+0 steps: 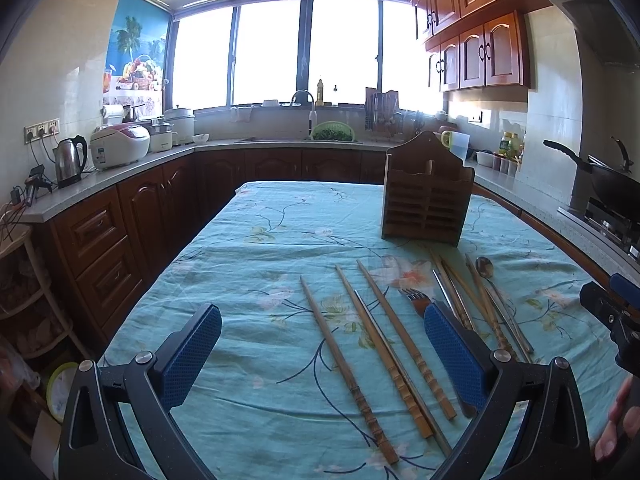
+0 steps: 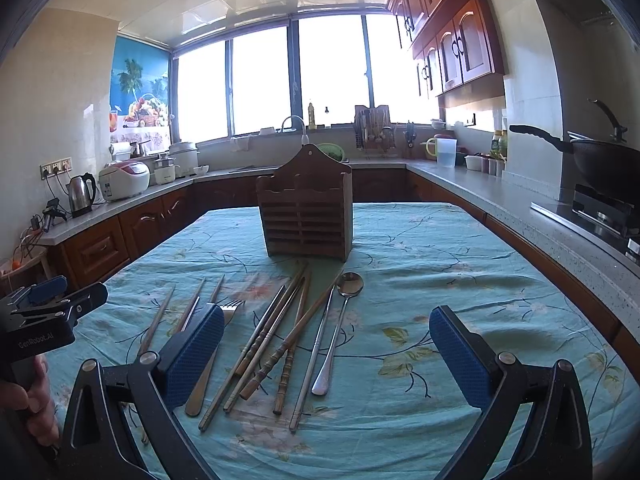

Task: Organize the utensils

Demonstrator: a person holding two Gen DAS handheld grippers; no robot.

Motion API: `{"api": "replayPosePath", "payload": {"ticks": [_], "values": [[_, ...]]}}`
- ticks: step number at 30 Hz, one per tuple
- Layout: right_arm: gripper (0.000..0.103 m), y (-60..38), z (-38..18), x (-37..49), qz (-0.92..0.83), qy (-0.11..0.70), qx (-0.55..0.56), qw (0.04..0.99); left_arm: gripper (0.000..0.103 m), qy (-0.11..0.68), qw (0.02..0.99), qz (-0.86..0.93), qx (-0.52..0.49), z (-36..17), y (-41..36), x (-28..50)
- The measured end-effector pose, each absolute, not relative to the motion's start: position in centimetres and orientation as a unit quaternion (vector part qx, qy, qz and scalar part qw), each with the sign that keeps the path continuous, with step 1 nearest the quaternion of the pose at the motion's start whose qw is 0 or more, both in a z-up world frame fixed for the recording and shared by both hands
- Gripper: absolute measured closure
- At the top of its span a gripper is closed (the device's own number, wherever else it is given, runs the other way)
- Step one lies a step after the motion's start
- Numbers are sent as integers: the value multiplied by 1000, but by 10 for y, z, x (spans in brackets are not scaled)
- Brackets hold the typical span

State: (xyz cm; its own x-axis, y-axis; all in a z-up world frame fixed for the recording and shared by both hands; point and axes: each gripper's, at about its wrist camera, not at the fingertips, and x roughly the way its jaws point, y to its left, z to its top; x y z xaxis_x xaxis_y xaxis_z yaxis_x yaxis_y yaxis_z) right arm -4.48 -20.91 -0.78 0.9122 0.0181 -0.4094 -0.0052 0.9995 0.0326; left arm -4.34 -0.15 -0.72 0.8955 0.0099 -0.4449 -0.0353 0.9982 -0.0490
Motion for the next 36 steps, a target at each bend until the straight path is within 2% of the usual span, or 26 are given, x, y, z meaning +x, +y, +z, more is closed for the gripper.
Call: {"api": "replayPosePath", "payload": {"ticks": [8, 18, 21, 24, 26, 34, 36], "values": [[0, -211, -10, -41, 7, 220, 16, 975, 1, 240, 970, 10, -36, -9, 1, -39], [1, -222, -5, -24, 16, 265, 45, 963, 2, 294, 952, 5, -79, -5, 23, -7], [1, -225, -5, -14, 20, 276, 57, 959, 8, 322, 942, 5, -98, -4, 34, 13], [9, -229, -5, -3, 27, 290, 69, 954, 14, 346, 933, 5, -104, -3, 43, 35], [18, -228, -5, 6, 36, 302, 81, 949, 20, 362, 926, 2, -105, -4, 46, 49], [45, -231, -19, 51, 42, 370, 90, 924, 42, 419, 901, -17, -108, -13, 45, 99], [48, -236, -28, 67, 37, 392, 94, 915, 47, 433, 895, -24, -107, -16, 45, 111]]}}
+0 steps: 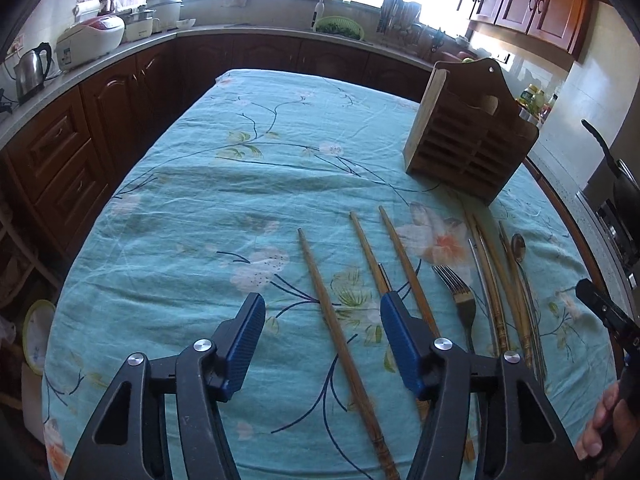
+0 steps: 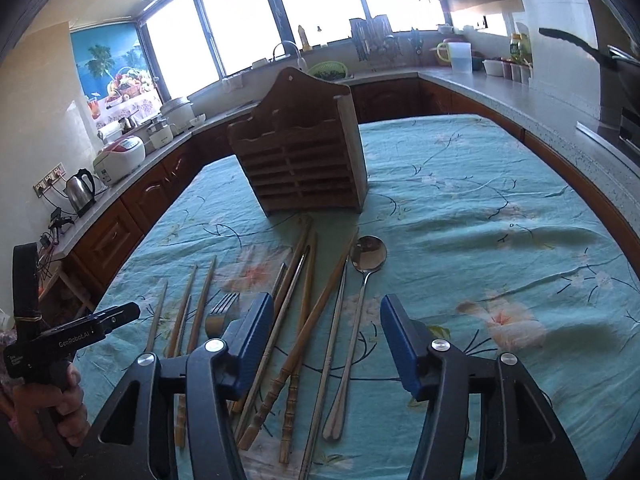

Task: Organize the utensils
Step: 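Close the left tool on a wooden chopstick while the right tool grasps a steel spoon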

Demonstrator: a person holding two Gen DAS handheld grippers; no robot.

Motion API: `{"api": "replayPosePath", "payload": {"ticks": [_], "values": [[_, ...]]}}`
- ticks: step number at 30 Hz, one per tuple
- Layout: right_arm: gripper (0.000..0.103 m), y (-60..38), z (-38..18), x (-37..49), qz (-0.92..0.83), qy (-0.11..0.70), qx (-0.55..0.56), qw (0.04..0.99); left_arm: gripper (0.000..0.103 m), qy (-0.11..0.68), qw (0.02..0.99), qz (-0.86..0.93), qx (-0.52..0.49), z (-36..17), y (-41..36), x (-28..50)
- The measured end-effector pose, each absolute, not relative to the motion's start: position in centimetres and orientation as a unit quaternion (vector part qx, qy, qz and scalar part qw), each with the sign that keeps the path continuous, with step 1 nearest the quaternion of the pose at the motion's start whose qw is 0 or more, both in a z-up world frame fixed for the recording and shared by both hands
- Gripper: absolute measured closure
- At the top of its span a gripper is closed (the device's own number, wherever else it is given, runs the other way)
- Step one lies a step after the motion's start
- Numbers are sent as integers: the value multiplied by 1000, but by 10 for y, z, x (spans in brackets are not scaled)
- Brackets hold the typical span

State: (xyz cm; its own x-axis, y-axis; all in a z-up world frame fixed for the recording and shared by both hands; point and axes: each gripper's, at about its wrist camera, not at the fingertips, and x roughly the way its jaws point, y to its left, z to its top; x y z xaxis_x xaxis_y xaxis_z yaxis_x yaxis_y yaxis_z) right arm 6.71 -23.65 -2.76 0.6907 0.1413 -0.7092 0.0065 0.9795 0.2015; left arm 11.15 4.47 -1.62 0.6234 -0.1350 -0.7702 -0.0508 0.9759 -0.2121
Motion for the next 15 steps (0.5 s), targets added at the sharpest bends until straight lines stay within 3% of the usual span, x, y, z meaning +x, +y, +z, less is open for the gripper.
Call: {"api": "replayPosePath", "payload": {"ticks": [15], "values": [[62, -262, -66, 160, 42, 467, 111, 876, 77, 489, 869, -30, -76, -50, 36, 191]]}}
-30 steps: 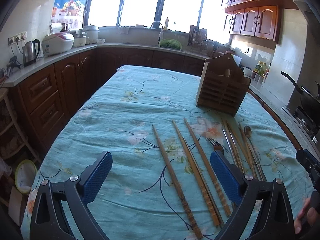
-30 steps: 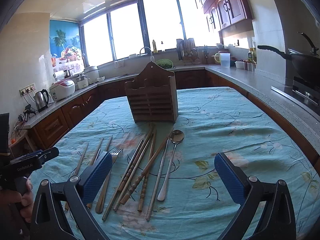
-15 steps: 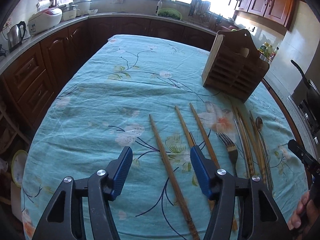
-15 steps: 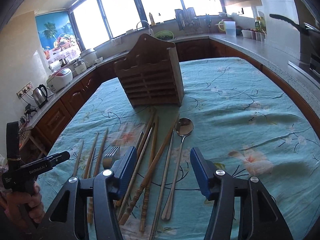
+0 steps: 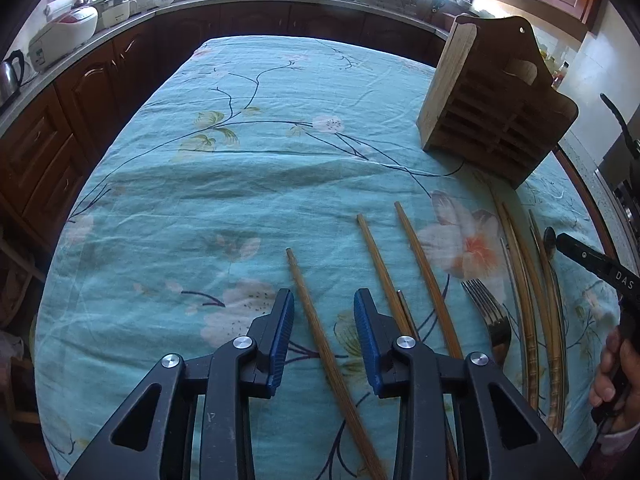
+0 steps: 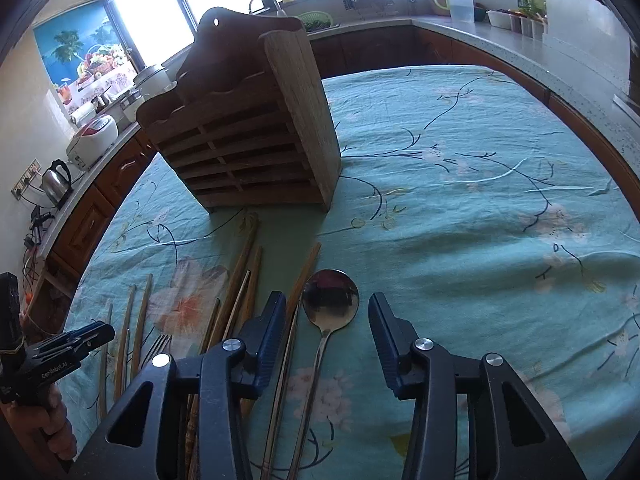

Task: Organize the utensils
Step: 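Close the left tool on a wooden chopstick while the right tool grasps a steel spoon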

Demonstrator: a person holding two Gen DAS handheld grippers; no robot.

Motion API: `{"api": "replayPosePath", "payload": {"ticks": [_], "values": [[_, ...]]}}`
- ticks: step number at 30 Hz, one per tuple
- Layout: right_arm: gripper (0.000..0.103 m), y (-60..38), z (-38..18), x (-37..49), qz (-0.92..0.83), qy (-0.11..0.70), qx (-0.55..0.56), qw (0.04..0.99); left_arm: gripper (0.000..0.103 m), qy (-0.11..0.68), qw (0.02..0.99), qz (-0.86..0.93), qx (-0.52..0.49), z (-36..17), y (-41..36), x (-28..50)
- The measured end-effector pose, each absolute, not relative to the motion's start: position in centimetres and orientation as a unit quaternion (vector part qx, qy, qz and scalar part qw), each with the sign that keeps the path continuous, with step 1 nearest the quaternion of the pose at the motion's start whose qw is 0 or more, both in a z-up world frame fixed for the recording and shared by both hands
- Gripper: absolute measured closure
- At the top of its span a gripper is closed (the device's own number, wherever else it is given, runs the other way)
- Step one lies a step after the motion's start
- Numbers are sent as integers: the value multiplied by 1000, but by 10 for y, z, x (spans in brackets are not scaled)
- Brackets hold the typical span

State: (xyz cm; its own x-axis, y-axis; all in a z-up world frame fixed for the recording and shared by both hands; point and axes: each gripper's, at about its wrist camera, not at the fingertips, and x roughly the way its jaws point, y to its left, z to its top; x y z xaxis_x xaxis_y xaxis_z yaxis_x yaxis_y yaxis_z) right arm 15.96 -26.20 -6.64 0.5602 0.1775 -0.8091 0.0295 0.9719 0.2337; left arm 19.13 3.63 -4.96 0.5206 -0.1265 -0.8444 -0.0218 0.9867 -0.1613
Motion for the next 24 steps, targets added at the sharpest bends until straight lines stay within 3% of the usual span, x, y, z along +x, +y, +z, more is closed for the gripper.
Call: {"api": "replayPosePath", "payload": {"ticks": [4, 5, 8, 24], "values": [[81, -257, -78, 167, 49, 473, 94, 874, 95, 487, 871, -34, -56, -54, 30, 198], [92, -254, -78, 167, 48, 473, 84, 876, 96, 486, 871, -37, -57, -54, 31, 198], [98, -259, -78, 164, 61, 468, 102, 876, 97, 483, 872, -45, -64, -56, 33, 199], [101, -267, -43, 147, 60, 419, 98, 901, 100, 432, 891, -92, -107, -7, 52, 161]]}}
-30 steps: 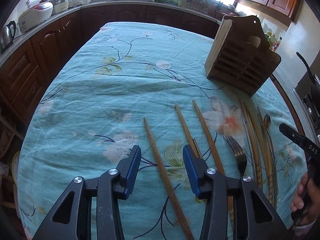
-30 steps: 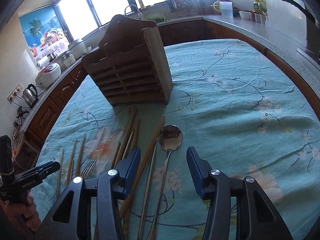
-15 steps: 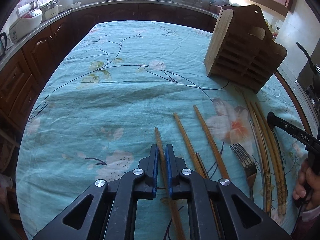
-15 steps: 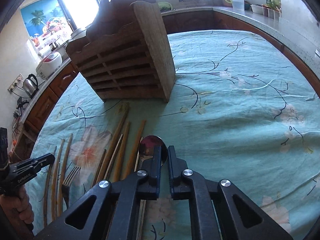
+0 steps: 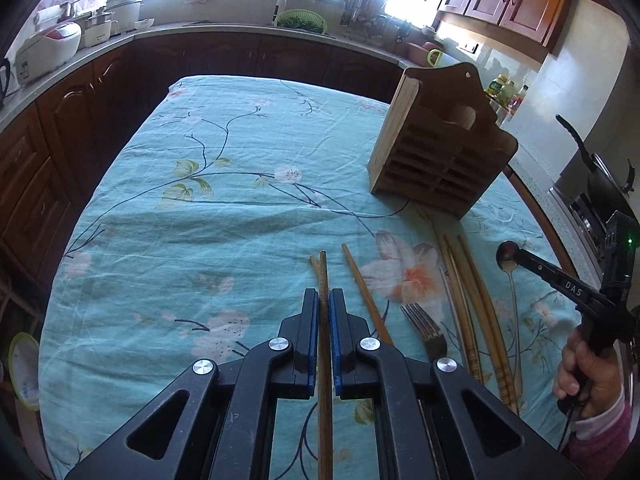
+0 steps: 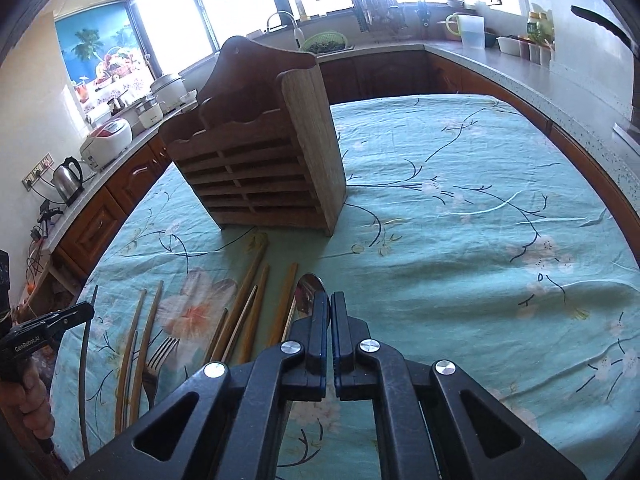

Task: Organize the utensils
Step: 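Close the left tool on a wooden chopstick while the right tool grasps a steel spoon, then lift the chopstick and spoon and carry both over the wooden holder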

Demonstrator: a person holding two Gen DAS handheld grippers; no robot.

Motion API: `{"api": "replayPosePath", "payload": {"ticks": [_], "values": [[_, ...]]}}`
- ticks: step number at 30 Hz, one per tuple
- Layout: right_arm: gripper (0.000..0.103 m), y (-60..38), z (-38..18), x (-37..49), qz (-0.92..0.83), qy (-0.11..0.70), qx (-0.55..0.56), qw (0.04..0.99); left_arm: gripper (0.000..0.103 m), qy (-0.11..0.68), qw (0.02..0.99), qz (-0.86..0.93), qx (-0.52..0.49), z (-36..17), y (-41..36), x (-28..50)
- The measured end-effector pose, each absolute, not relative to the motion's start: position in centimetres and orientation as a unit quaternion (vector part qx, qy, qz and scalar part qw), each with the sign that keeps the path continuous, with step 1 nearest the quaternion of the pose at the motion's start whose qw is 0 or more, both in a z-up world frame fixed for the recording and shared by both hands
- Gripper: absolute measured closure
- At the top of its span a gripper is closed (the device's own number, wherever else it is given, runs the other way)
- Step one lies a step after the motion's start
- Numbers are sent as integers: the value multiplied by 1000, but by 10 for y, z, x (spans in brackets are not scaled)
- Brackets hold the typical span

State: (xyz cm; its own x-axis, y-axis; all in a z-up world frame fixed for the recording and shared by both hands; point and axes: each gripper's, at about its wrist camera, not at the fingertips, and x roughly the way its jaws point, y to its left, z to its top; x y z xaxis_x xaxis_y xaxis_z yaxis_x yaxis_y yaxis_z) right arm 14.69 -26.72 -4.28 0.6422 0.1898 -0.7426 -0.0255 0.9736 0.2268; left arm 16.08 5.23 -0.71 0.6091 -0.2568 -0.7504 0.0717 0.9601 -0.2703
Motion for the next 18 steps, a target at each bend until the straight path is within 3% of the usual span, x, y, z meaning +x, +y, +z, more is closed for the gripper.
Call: {"api": "replayPosePath", "payload": {"ticks": [18], "values": [[102, -264, 55, 95, 37, 286, 48, 956, 100, 339, 922, -128, -139, 74, 82, 97]]}}
